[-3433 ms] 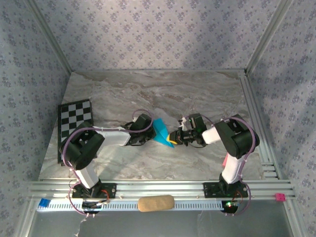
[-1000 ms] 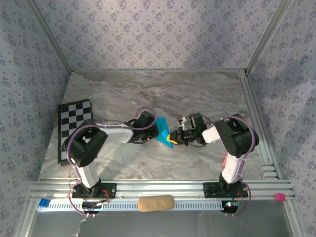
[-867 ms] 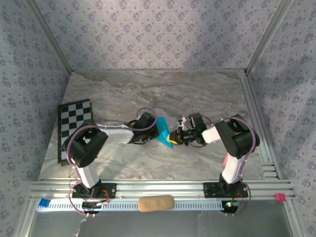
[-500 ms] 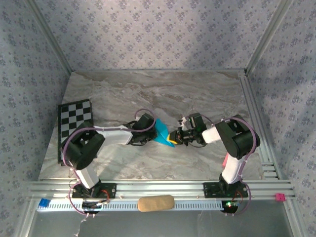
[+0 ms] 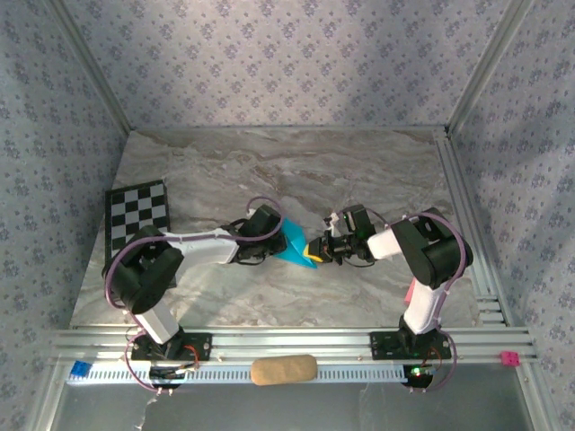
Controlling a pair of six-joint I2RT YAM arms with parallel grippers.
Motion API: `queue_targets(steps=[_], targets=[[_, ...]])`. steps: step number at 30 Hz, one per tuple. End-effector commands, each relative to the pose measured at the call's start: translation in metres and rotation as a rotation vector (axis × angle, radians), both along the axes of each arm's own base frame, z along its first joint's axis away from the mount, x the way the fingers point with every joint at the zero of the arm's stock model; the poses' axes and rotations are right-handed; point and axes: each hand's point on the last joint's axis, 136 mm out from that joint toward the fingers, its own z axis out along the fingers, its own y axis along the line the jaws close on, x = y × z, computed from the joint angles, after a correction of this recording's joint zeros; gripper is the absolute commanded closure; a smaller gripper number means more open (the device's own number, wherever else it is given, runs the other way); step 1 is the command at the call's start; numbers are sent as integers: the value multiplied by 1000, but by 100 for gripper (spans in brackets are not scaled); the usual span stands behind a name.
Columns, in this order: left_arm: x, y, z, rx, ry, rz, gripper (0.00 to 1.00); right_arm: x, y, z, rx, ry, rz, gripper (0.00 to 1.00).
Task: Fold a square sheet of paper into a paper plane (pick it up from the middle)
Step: Fourth fold the wing at the center of the table.
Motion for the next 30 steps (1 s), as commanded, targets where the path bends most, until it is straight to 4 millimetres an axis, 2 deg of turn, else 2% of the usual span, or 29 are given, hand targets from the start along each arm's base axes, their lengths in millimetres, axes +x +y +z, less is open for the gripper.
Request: queue_targets(steps=[1,5,8,17,30], targets=[[10,-27,35,-104,-86,-80,81,-23,-20,-45,-146,161,-35,100],[18,-44,39,-166,-77,-117,81,-23,-21,-46,-152,164,-38,100],[26,-50,39,-191,-77,-109,82,-24,-21,-48,-156,167,-36,100],[41,-35,9,-145,-24,-49,84,-24,-21,-49,-159,170,-36,100],[46,-36,-4,-120,-9,-60,83,-26,-24,-55,-176,190,-41,100]])
